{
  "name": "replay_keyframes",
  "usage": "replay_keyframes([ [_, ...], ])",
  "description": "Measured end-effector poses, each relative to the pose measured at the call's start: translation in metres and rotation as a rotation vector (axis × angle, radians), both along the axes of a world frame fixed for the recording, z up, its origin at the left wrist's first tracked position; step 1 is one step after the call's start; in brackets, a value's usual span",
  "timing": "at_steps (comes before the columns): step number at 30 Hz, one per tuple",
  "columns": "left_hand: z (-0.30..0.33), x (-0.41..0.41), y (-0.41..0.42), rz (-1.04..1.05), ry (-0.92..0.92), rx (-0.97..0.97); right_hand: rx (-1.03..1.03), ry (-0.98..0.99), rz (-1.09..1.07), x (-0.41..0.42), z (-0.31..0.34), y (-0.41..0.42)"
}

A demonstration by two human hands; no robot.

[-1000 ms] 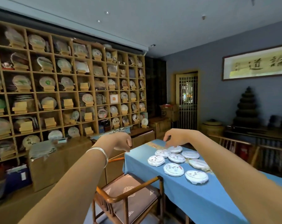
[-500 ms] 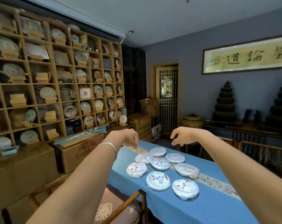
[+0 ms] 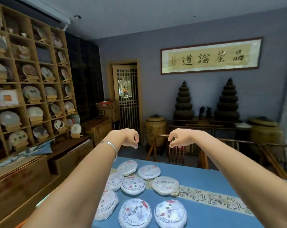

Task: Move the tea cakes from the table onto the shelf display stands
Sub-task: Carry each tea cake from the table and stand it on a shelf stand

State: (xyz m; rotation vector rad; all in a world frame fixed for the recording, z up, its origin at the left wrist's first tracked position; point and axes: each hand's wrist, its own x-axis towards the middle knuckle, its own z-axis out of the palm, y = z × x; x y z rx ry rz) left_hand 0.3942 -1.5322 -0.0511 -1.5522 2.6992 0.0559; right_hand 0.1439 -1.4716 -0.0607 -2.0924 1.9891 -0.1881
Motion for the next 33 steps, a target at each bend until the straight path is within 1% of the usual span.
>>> replay_keyframes([
  [3, -0.002, -0.020, -0.055, -0.068, 0.050, 0.023, -0.029, -0.020, -0.080, -0.011, 0.002, -0.035],
  [5, -0.012, -0.034, -0.085, -0.121, 0.111, 0.052, -0.049, -0.059, -0.141, -0.017, -0.010, -0.056],
  [8, -0.048, -0.053, -0.117, -0.179, 0.160, 0.119, -0.054, -0.061, -0.220, -0.021, -0.049, -0.078],
  [13, -0.129, -0.077, -0.153, -0.201, 0.192, 0.262, 0.059, -0.093, -0.291, -0.034, -0.129, -0.098],
  [15, -0.162, -0.084, -0.165, -0.206, 0.169, 0.296, 0.093, -0.110, -0.318, -0.042, -0.161, -0.105],
  [18, -0.212, -0.095, -0.179, -0.203, 0.044, 0.393, 0.178, -0.117, -0.338, -0.056, -0.211, -0.116],
  [20, -0.240, -0.099, -0.186, -0.180, 0.003, 0.442, 0.232, -0.116, -0.340, -0.065, -0.242, -0.122],
  [24, -0.290, -0.110, -0.197, -0.107, 0.013, 0.517, 0.306, -0.126, -0.320, -0.086, -0.293, -0.140],
  [28, -0.346, -0.126, -0.197, 0.011, 0.021, 0.653, 0.362, -0.192, -0.308, -0.106, -0.340, -0.150],
  [33, -0.409, -0.140, -0.180, 0.130, -0.022, 0.807, 0.513, -0.269, -0.327, -0.126, -0.406, -0.144],
])
